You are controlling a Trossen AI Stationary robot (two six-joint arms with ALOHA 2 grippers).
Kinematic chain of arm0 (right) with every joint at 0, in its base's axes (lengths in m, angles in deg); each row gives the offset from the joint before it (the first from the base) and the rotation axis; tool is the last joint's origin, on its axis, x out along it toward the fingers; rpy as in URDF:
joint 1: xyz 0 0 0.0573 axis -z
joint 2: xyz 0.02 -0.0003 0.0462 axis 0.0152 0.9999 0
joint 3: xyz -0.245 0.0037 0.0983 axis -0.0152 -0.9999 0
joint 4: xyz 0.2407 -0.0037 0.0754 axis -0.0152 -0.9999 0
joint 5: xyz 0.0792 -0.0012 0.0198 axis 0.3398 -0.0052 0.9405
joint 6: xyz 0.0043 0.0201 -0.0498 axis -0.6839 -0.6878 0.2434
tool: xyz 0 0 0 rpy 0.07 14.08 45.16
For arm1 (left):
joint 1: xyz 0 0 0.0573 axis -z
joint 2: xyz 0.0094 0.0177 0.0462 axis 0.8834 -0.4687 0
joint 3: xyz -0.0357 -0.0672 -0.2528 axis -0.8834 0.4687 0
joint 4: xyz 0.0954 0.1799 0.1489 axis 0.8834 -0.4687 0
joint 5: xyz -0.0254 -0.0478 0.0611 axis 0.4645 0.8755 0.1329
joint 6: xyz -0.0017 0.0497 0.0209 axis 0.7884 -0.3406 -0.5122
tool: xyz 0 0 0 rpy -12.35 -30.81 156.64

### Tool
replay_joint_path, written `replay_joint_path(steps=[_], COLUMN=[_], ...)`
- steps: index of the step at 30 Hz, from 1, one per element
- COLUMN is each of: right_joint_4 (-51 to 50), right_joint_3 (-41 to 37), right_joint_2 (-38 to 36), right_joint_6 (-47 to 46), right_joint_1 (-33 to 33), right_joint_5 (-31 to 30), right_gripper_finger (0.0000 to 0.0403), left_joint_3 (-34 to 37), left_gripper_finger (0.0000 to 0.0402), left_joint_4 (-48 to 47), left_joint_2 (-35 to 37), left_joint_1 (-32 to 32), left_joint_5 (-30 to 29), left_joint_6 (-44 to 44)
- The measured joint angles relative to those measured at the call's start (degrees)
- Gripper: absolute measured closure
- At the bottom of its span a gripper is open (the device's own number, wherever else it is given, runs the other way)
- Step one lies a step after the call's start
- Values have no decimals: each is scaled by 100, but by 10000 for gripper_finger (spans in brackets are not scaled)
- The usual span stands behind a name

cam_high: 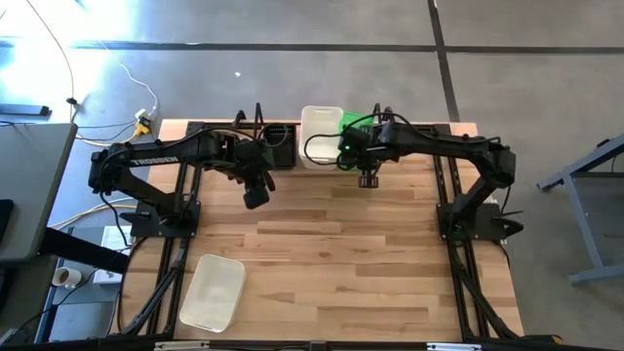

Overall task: Stack baskets on shelf by color
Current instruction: Stack the green basket on top of the other green baskets on the shelf

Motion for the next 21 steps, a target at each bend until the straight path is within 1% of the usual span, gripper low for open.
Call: replay_joint_path(steps=[8,11,14,16,21], right_joint_4=[-303,-452,-471,-508,-483], right_joint_3=[133,219,240,240,240], right_joint_2=[-5,-3,-7,-5,-5], right_joint_6=[-97,-165,-298,-416,-404], right_joint_1=[26,37,37,42,72], right_joint_5=[-257,-252,-194,-47,50], right_gripper_finger=[403,403,403,403,403], left_joint_3=[0,0,0,0,0], left_gripper_finger=[271,271,271,271,271], left_joint_4=[-1,-1,-1,-1,-1], left_joint_2=[0,0,0,0,0], left_joint_1=[2,2,2,2,2], left_joint_5=[0,0,0,0,0], left_joint_6=[-17,-19,-60,-62,-63])
